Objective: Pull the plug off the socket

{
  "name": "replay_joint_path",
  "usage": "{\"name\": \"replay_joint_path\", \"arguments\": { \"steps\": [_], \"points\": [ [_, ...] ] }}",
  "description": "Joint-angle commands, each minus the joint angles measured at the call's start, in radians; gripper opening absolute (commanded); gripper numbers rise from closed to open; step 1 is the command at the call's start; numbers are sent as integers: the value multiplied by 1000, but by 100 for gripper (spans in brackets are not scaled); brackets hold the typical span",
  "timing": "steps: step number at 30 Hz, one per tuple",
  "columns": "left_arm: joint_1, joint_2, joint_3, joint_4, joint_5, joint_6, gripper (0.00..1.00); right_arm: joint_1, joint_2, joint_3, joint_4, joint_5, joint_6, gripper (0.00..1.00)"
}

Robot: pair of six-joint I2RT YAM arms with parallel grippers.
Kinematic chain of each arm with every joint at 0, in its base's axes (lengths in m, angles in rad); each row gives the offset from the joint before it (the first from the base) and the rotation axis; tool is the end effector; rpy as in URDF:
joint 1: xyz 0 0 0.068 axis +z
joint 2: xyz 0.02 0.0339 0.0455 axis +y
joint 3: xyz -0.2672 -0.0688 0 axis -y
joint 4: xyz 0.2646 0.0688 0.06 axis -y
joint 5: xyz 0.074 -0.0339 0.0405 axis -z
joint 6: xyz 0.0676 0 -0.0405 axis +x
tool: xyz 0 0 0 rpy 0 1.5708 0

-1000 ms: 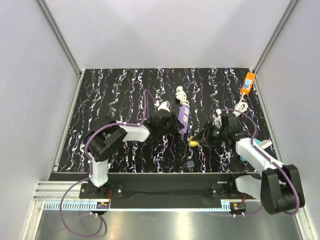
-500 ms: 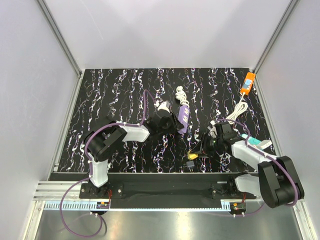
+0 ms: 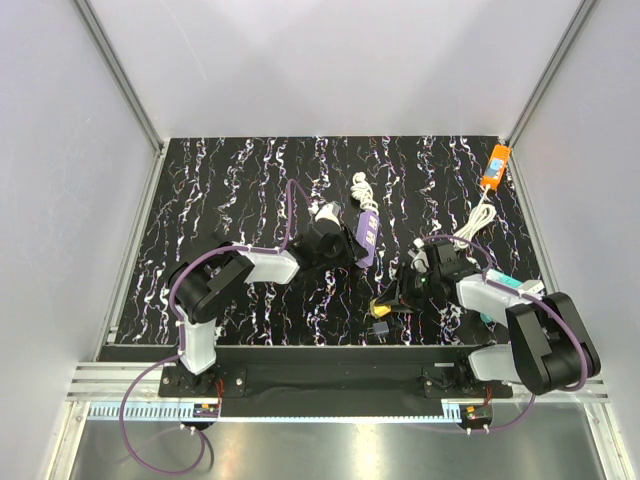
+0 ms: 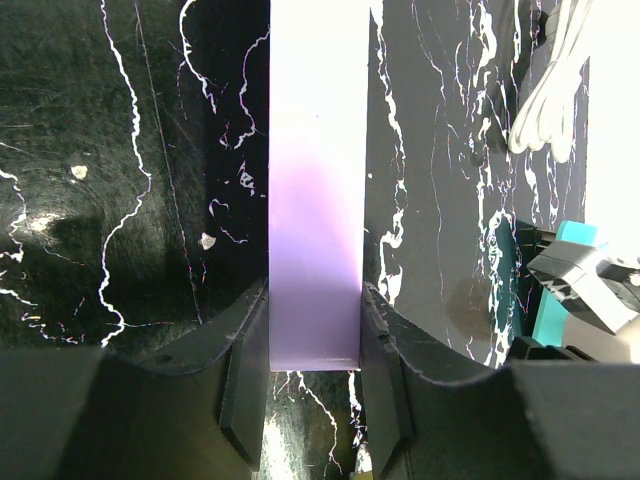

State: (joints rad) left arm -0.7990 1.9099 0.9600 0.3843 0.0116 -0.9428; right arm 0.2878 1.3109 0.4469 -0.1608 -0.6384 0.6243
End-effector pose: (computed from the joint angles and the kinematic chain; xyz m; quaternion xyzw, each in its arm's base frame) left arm 0.3001 -0.3095 0.1093 -0.0602 0.8743 -0.3717 0.3064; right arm 0.2143 0.1054 0.0998 0.0697 0.9156 0.3840 0.0968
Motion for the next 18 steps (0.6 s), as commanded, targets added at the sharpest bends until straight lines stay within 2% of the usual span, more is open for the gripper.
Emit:
{"name": "replay_joint_path", "arguments": {
  "steps": [1, 4, 8, 9, 12, 15, 18],
  "points": [
    [11, 14, -26, -154, -50, 49, 0, 20, 30, 26, 64, -12, -9, 20],
    [7, 14, -24, -159, -53, 47, 0, 31, 44, 22, 90, -7, 3, 25],
    [9, 11, -23, -165, -58, 52, 0, 34, 31, 29, 46, 34, -5, 39],
    [7, 8, -26, -163, -58, 52, 0, 34, 21, 29, 35, 52, -6, 46],
    [7, 3, -29, -160, -61, 53, 0, 34, -24, 32, -14, 140, -12, 59],
    [7, 3, -27, -163, -59, 53, 0, 34, -32, 36, -31, 152, -5, 63],
    [6, 3, -30, -160, -58, 58, 0, 34, -38, 53, -62, 169, -8, 71]
  ]
}}
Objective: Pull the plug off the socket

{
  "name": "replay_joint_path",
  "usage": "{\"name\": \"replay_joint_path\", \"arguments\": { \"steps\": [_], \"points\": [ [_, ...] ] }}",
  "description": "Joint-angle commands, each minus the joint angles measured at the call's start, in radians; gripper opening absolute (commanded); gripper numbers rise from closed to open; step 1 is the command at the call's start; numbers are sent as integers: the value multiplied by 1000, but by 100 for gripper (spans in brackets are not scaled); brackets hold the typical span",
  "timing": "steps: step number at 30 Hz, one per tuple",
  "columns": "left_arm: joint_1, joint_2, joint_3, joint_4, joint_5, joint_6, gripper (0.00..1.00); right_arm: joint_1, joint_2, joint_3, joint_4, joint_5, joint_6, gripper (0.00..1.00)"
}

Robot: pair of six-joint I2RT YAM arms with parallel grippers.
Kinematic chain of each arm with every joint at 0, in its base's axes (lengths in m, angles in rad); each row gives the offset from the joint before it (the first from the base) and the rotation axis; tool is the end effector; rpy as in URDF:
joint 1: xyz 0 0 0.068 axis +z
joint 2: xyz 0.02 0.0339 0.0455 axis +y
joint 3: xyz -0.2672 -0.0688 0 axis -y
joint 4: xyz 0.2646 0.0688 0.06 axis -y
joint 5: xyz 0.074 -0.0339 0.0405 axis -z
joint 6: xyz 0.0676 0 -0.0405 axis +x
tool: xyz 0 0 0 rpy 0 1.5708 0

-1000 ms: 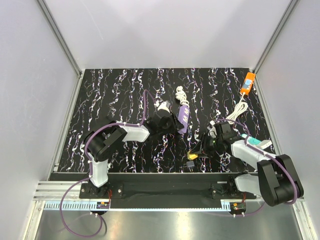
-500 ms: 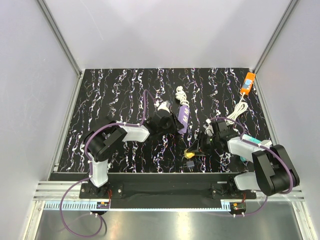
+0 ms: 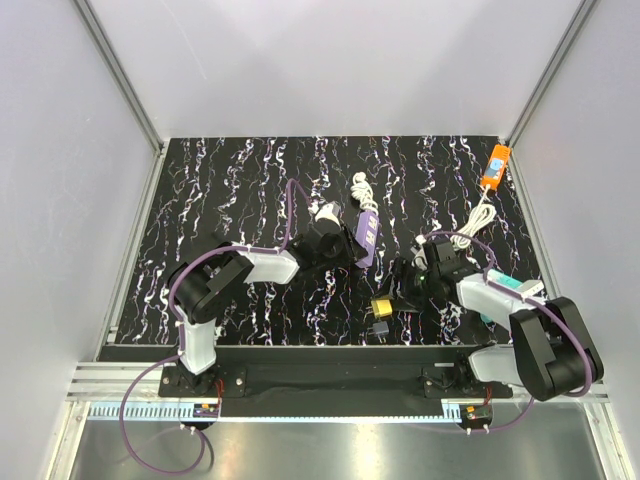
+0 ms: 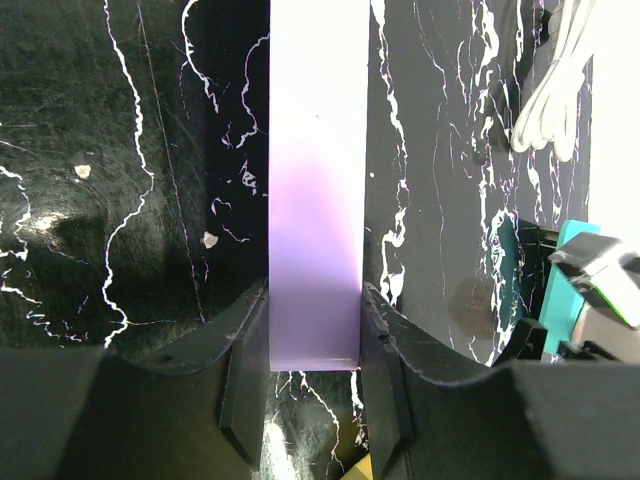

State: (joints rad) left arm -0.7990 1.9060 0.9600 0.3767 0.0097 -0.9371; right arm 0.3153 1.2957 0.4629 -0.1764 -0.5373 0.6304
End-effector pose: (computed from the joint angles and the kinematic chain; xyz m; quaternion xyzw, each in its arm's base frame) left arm 0.2998 -0.3091 0.1100 -0.0582 0.8753 -0.3691 0.3070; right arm 0.2176 0.1074 0.1035 0.0727 0.9264 0.3487 0.1217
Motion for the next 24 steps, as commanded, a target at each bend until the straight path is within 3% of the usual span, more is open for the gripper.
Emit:
{"name": "replay_joint_path", "arguments": {
  "steps": [1, 3, 5, 13, 18, 24],
  "points": [
    [4, 4, -30, -153, -57, 54, 0, 7, -32, 39, -54, 80, -14, 73],
    [0, 1, -32, -151, -60, 60, 0, 7, -70, 57, -86, 98, -15, 92],
    [-2, -2, -29, -151, -60, 72, 0, 7, -102, 97, -142, 135, -27, 100],
    [-8, -27, 32, -195, -66, 113, 0, 7, -226, 187, -262, 305, -26, 100],
    [10, 63, 267, -369, -114, 173, 0, 7, -299, 200, -297, 393, 0, 100],
    [90, 184, 462, -363, -18, 166, 0, 7, -371, 209, -331, 444, -32, 100]
  ]
}}
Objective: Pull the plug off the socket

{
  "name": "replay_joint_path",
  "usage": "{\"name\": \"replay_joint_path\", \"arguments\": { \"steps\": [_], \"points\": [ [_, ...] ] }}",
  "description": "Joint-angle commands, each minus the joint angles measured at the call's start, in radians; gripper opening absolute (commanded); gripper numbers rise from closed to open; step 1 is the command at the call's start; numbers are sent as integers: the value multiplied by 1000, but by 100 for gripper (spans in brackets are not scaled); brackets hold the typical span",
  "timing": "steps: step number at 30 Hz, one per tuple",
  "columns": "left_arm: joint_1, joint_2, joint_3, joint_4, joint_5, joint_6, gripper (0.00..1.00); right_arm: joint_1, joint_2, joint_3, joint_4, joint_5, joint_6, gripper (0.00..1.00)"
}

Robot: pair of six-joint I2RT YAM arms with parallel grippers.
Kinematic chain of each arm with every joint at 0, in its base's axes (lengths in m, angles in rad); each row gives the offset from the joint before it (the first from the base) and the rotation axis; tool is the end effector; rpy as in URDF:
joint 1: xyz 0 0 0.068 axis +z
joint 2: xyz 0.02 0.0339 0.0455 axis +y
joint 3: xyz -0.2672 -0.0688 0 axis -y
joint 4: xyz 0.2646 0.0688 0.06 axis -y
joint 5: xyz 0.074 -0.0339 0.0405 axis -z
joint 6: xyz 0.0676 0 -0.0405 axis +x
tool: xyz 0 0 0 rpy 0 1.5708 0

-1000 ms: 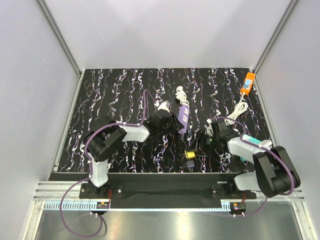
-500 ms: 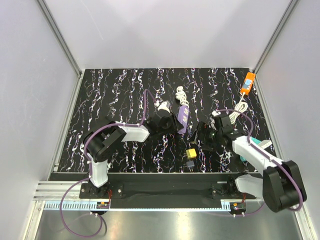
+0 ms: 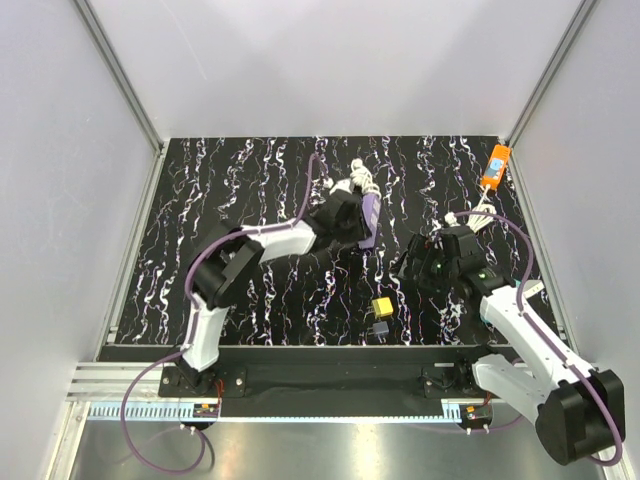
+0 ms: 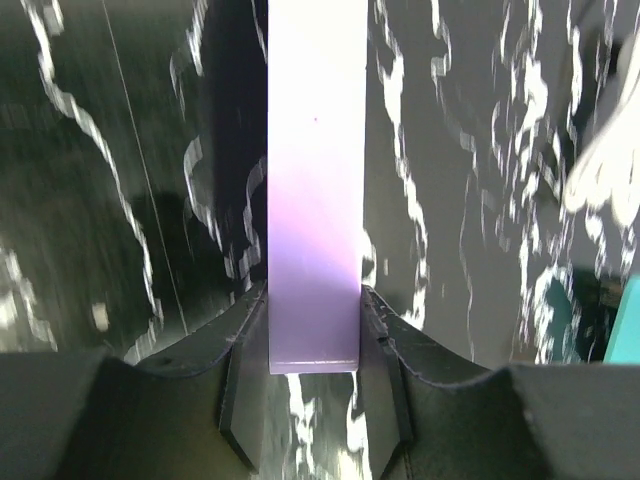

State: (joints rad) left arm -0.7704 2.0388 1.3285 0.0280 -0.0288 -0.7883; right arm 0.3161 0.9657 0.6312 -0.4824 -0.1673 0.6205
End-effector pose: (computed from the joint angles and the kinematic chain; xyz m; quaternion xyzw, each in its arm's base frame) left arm 0.3531 -0.3400 0.1357 -0.0143 0.9027 -0.2928 0.3148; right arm 0.2188 0.0834 0.2005 0.1101 0.9205 0.2349 0.2922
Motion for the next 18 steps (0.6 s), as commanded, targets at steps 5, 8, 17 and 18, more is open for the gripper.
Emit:
{"name": "replay_joint_path", "arguments": {
  "steps": [5, 8, 17, 18],
  "points": [
    [157, 164, 248, 53, 162, -77, 0, 5, -70, 38, -38, 115, -65, 100],
    [181, 263, 412, -5, 187, -85, 0, 5, -50, 45, -35, 111, -67, 100],
    [212, 319, 451, -25, 198, -105, 27, 3, -44, 65, -44, 32, -90, 100],
    [214, 313, 446, -25, 196, -91, 36, 5, -41, 68, -47, 29, -88, 100]
  ]
}}
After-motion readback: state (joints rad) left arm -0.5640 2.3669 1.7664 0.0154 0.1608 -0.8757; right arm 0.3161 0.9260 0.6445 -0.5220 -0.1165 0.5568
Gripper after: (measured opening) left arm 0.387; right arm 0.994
